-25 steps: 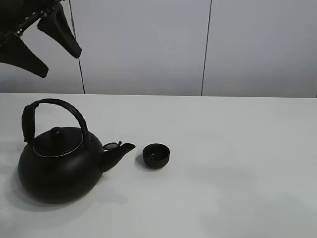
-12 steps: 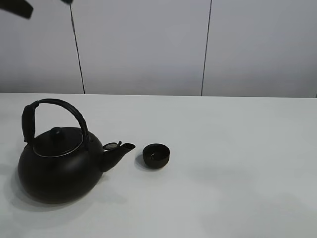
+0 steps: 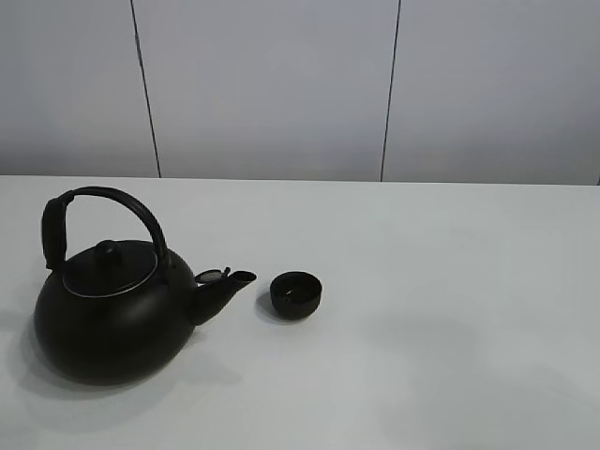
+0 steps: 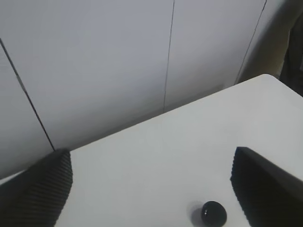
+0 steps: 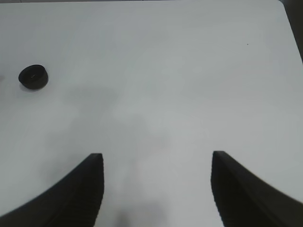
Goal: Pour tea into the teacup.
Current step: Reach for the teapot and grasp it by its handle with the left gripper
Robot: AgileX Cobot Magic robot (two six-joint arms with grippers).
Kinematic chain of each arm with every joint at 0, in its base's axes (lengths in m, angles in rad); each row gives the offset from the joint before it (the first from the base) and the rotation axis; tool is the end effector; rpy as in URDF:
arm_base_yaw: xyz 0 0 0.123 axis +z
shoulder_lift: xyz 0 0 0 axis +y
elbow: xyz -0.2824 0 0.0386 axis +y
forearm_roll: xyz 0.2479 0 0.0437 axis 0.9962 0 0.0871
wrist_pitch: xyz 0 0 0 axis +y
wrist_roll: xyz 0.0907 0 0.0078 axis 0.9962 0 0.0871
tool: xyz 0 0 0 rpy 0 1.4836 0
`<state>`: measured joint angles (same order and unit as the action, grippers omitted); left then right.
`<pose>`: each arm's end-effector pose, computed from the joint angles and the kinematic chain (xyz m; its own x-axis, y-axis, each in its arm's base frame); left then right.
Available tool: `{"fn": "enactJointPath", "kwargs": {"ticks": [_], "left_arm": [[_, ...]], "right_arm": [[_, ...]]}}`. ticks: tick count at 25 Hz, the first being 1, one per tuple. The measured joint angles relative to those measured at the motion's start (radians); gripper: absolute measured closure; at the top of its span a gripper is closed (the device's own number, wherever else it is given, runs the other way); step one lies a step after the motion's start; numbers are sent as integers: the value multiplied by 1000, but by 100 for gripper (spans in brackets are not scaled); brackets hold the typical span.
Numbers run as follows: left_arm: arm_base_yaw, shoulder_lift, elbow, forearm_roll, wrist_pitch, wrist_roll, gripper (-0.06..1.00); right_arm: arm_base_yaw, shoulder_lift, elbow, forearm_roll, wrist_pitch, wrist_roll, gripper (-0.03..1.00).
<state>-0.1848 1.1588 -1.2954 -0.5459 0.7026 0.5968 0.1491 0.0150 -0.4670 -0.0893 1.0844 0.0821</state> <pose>0.2310 -0.0743 0.4406 -0.3029 0.2119 -0.9292 0.5326 0.8461 0.0193 0.0008 -0.0071 0.2664 -0.5143 -0.0367 -0.8568 -0.0607 0.9981 -0.0063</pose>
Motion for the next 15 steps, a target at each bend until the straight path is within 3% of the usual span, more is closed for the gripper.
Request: {"fn": "enactJointPath", "kwargs": {"ticks": [7, 10, 15], "left_arm": [[0, -151, 17, 256, -1, -52, 29], [-18, -244, 121, 390, -53, -188, 29], [-27, -348, 401, 490, -214, -435, 29]], "right_arm": [[0, 0, 0, 0, -2, 0, 52], [0, 0, 0, 0, -2, 0, 52], [0, 0, 0, 0, -2, 0, 52]]}}
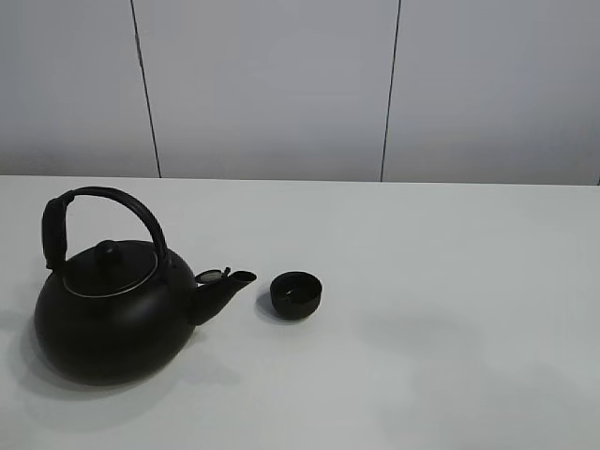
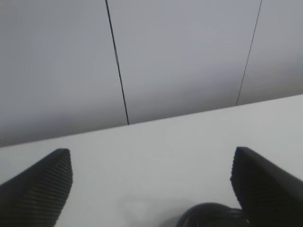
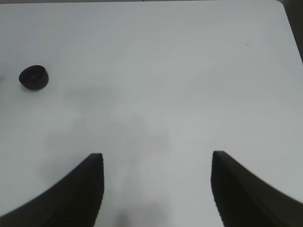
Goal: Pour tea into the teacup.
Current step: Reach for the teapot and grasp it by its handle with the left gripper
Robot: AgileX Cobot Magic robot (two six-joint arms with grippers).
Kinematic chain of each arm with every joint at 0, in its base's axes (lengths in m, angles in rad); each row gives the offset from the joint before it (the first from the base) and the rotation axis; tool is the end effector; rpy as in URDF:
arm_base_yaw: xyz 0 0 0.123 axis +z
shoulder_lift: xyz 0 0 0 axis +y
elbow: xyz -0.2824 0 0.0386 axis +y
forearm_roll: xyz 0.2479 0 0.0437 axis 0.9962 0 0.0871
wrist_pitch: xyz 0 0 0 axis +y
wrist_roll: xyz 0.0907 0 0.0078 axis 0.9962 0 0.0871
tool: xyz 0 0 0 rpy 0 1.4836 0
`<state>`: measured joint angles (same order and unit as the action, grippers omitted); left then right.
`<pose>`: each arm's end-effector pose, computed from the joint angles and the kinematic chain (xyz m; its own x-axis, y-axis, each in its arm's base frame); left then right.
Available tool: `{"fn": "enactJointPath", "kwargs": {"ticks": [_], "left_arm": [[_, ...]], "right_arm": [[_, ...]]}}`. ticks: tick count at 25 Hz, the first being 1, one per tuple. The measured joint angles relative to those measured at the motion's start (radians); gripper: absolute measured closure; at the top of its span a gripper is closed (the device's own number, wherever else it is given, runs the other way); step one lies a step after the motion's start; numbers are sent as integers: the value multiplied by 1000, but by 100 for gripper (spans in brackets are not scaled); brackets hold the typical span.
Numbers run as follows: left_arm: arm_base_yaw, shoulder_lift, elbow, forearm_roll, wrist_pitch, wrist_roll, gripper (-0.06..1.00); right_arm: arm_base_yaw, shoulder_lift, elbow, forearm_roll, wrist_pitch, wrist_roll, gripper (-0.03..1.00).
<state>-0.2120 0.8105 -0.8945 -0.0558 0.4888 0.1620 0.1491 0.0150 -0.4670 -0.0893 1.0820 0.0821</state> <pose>0.1590 -0.0367 0.3901 -0.2764 0.1745 -0.9451 0.2675 0.9585 0.0988 0.0009 -0.0071 0.2666 -0.5123 -0.0366 -0.8581 -0.0609 0.9981 -0.0062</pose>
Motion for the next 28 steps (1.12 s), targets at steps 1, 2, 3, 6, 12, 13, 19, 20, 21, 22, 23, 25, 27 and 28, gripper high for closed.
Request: {"fn": "enactJointPath", "kwargs": {"ticks": [1, 2, 3, 6, 12, 13, 19, 20, 21, 22, 23, 25, 27, 28], "left_arm": [[0, -4, 52, 3, -41, -27, 29], [0, -6, 114, 5, -79, -45, 29], [-3, -6, 175, 6, -131, -57, 29], [-16, -4, 330, 12, -317, -95, 32], [-18, -1, 537, 142, -599, -239, 47], [-18, 5, 554, 167, -620, -262, 47], [-18, 143, 638, 251, -792, -328, 49], [-18, 183, 648, 253, -838, -331, 49], [-18, 218, 655, 260, -880, -331, 49], [-18, 254, 660, 272, -927, -332, 49], [-18, 298, 662, 285, -971, -332, 49], [-18, 391, 664, 303, -1048, -332, 49], [-18, 485, 664, 308, -1130, -330, 49], [-18, 524, 664, 310, -1164, -326, 49]], "right_arm": [[0, 0, 0, 0, 0, 0, 52], [0, 0, 0, 0, 0, 0, 52], [0, 0, 0, 0, 0, 0, 52], [0, 0, 0, 0, 0, 0, 52], [0, 0, 0, 0, 0, 0, 52], [0, 0, 0, 0, 0, 0, 52], [0, 0, 0, 0, 0, 0, 52], [0, 0, 0, 0, 0, 0, 52], [0, 0, 0, 0, 0, 0, 52], [0, 0, 0, 0, 0, 0, 52], [0, 0, 0, 0, 0, 0, 52], [0, 0, 0, 0, 0, 0, 52], [0, 0, 0, 0, 0, 0, 52], [0, 0, 0, 0, 0, 0, 52]]}}
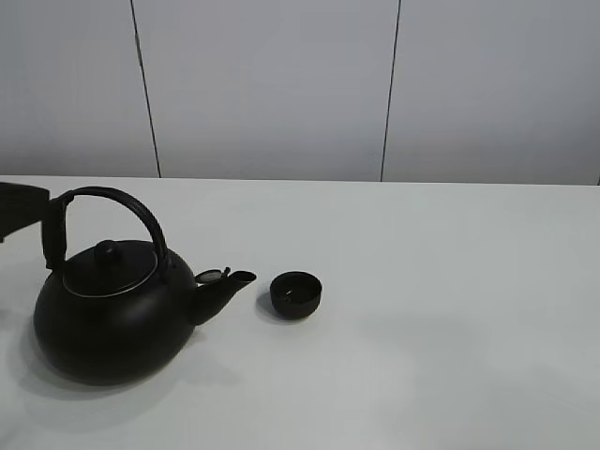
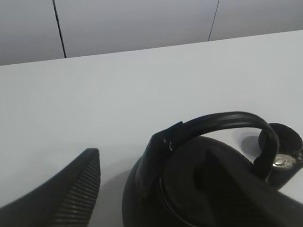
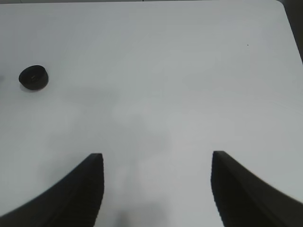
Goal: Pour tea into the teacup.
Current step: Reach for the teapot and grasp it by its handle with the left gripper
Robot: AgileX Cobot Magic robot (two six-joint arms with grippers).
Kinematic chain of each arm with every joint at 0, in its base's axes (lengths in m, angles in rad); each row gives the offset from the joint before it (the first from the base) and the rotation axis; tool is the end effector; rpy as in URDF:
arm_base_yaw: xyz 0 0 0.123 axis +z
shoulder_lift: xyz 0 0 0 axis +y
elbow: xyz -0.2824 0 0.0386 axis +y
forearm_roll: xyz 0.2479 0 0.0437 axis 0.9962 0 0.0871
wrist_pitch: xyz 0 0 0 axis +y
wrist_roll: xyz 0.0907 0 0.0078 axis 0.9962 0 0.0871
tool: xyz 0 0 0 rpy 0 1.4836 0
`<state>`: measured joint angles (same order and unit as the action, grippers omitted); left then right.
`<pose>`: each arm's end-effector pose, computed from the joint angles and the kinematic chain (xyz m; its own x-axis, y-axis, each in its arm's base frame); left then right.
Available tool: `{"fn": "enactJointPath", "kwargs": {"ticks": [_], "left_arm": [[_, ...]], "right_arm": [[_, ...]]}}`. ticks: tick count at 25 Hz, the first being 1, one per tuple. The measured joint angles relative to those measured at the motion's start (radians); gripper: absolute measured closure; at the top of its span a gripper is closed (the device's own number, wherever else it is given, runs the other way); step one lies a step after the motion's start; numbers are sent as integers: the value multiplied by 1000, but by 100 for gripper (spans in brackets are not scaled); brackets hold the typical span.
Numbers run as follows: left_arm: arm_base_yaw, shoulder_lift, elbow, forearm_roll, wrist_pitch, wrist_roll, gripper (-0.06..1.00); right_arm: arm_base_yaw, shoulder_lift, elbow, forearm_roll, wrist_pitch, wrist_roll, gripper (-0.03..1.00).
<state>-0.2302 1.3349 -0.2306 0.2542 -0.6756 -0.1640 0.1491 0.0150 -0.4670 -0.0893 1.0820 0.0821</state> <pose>0.1975 -0.0610 0.1733 -0.3271 0.1132 -0.9382 0.3808 0.9244 -0.0212 0.0009 -0.0071 0.2666 -0.5123 -0.0366 -0.8581 -0.0609 0.9981 -0.0062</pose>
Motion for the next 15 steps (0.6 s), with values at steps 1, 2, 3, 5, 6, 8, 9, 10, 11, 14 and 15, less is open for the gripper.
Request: {"fn": "enactJointPath", "kwargs": {"ticks": [1, 2, 3, 5, 6, 8, 9, 10, 11, 14, 15], "left_arm": [[0, 37, 0, 0, -40, 8, 49], [0, 86, 0, 0, -74, 20, 49], [0, 122, 0, 0, -102, 30, 49], [0, 181, 0, 0, -173, 54, 49], [0, 210, 0, 0, -202, 66, 49], [0, 264, 0, -1, -269, 97, 49], [0, 289, 0, -4, -295, 110, 49], [0, 318, 0, -9, -323, 125, 49], [0, 344, 0, -20, -357, 137, 49], [0, 389, -5, -76, -436, 170, 49], [0, 396, -5, -94, -452, 172, 49]], "right_arm": [[0, 0, 0, 0, 0, 0, 52], [0, 0, 0, 0, 0, 0, 52], [0, 0, 0, 0, 0, 0, 52], [0, 0, 0, 0, 0, 0, 52], [0, 0, 0, 0, 0, 0, 52], [0, 0, 0, 0, 0, 0, 52], [0, 0, 0, 0, 0, 0, 52], [0, 0, 0, 0, 0, 0, 52], [0, 0, 0, 0, 0, 0, 52], [0, 0, 0, 0, 0, 0, 52], [0, 0, 0, 0, 0, 0, 52]]}}
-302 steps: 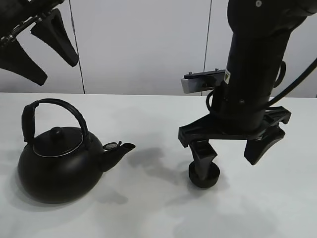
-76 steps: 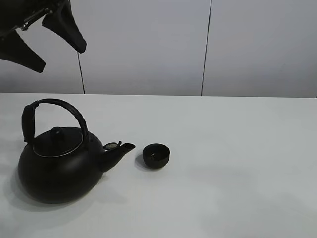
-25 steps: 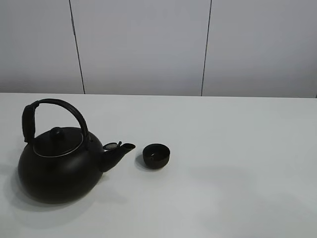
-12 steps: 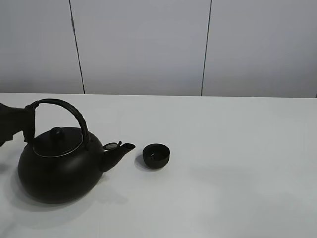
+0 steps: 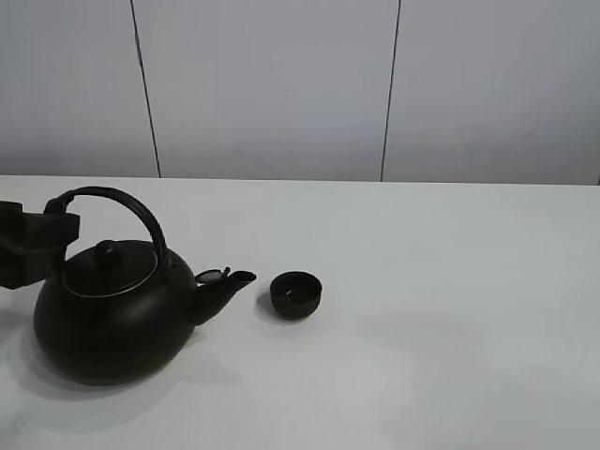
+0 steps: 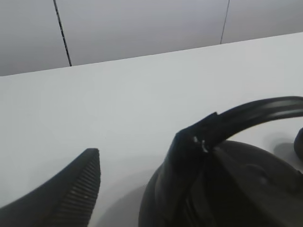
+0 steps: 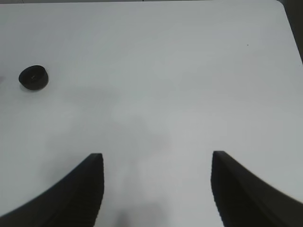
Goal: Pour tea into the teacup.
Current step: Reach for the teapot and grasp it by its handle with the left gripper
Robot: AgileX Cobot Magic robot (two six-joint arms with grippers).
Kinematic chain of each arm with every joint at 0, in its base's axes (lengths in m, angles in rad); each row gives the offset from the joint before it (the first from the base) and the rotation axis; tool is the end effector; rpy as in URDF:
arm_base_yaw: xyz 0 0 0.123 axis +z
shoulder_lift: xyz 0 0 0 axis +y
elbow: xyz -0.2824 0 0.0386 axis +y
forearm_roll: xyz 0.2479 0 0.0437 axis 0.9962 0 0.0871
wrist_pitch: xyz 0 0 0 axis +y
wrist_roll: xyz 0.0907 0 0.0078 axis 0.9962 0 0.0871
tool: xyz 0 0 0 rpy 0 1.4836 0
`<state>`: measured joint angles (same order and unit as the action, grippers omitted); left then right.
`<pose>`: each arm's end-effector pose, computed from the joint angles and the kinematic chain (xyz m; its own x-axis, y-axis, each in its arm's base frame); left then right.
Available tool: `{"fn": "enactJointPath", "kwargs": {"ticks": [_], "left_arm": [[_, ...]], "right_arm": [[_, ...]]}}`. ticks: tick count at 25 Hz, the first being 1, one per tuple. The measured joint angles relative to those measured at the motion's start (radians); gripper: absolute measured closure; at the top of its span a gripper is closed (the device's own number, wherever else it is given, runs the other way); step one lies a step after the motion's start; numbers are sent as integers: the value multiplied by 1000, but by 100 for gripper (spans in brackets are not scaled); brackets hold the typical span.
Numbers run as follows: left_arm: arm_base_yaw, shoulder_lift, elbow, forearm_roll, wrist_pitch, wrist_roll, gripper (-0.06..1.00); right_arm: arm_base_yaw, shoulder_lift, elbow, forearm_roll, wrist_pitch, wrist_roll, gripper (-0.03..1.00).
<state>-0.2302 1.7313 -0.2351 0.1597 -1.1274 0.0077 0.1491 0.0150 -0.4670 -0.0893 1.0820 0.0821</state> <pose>0.2226 -0.0656 0.1261 -0.2468 0.1357 -0.9595 0.3800 0.9244 0.0330 0.0009 -0.0071 0.2666 -0.5123 -0.0366 -0.8581 -0.0609 0.9981 -0.0062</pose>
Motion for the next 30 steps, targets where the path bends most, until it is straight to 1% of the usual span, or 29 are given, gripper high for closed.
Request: {"fn": "enactJointPath", "kwargs": {"ticks": [8, 18, 22, 24, 25, 27, 30], "left_arm": [[0, 6, -5, -34, 8, 27, 49], [-24, 27, -47, -39, 22, 29, 49], [-24, 66, -53, -42, 20, 29, 49], [-24, 68, -53, -46, 2, 29, 50], [-24, 68, -53, -48, -3, 29, 51], [-24, 68, -53, -46, -4, 30, 59], [-29, 69, -53, -16, -3, 32, 74]], "right_arm": [[0, 0, 0, 0, -1, 0, 52], [0, 0, 0, 0, -1, 0, 52], [0, 0, 0, 0, -1, 0, 52], [0, 0, 0, 0, -1, 0, 52], [0, 0, 0, 0, -1, 0, 52], [0, 0, 0, 0, -1, 0, 52], [0, 0, 0, 0, -1, 0, 52]]}}
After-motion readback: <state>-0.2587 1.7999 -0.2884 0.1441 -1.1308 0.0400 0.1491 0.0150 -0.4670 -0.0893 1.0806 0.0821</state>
